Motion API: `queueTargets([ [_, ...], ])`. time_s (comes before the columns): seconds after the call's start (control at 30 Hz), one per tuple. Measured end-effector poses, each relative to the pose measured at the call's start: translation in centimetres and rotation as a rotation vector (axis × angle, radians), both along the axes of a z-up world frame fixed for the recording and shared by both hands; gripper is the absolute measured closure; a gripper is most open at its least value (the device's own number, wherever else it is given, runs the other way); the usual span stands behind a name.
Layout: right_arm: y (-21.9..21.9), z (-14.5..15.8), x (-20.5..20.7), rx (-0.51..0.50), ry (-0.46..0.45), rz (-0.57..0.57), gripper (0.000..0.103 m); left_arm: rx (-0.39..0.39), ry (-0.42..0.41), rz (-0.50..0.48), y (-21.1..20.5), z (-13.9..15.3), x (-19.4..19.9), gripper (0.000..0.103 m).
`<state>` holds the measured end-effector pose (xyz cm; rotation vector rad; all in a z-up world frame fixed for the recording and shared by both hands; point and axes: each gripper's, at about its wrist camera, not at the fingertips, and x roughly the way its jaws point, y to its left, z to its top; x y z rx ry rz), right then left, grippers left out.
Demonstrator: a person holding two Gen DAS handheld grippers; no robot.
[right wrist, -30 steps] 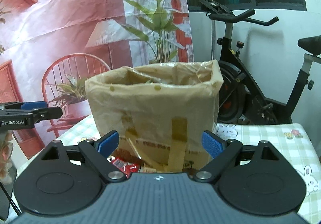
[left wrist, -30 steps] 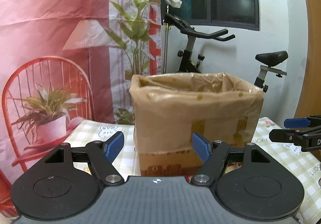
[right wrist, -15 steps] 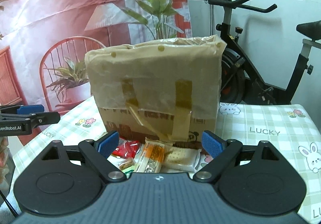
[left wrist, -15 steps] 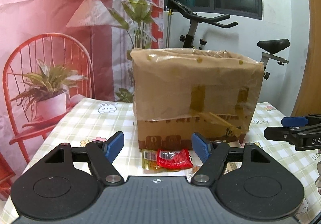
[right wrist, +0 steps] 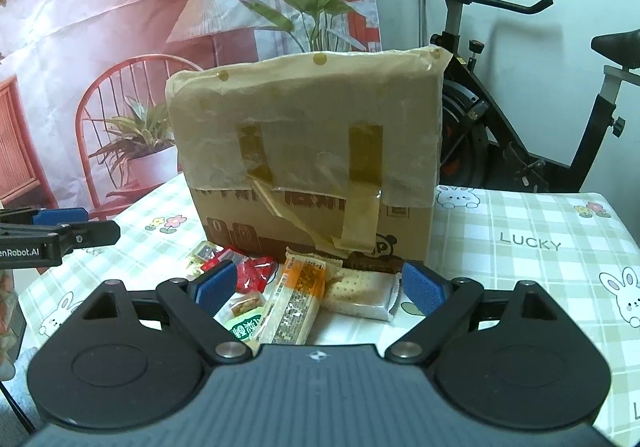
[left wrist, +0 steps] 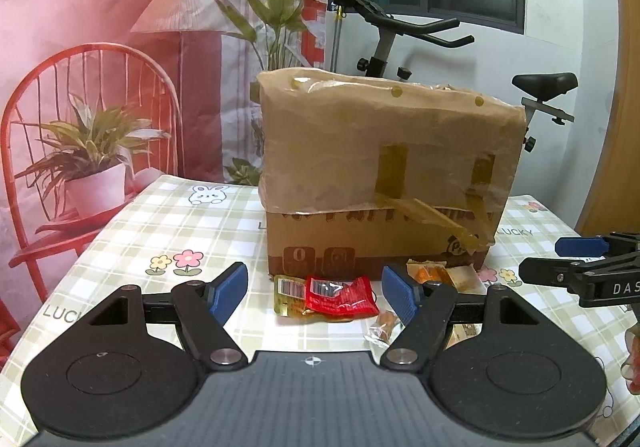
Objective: Organize snacks
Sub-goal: 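Move both tools back down to the snacks beside the box, then grasp the yellow candy packet with left gripper while right grasps orange-wrapped bar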
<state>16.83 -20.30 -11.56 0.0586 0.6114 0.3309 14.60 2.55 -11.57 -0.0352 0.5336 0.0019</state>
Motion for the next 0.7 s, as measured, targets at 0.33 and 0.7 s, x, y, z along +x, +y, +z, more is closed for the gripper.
queueTargets([
  [0.33,-0.1,-1.9,0.2,-0.020,0.037,-0.012,0.012,-0.016,0.053,-0.007,0.4,-2.0,0.3,0.029],
  [0.7,0.6,-4.3,2.0,-0.013,0.098,0.029,0.021,-0.047,0.126,-0.009,1.6,-4.4,1.3,0.035],
])
